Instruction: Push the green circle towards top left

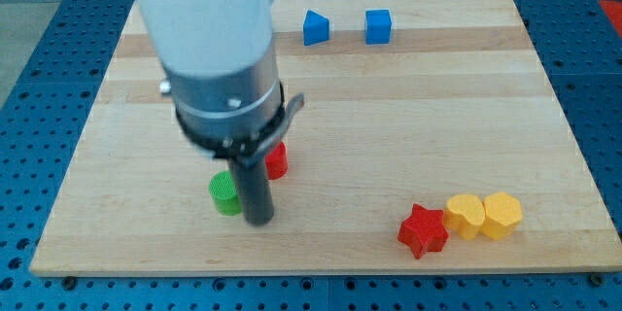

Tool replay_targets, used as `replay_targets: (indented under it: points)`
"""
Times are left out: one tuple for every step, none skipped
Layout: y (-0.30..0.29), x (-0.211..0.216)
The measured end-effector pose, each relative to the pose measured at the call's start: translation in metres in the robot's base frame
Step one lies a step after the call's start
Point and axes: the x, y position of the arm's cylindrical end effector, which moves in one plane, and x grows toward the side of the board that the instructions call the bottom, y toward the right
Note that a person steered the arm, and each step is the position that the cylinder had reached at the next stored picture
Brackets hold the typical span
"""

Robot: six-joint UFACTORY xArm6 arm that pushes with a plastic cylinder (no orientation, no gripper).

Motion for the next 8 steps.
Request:
replay_targets:
  points:
    - [-0.021, 0.007]
    - [-0.024, -0.004]
    - [-0.022, -0.022]
    - [-0.038, -0.022]
    - [0.017, -0.022]
    - [0.033, -0.022]
    - [0.028, -0.035]
    - [0.005, -0.047]
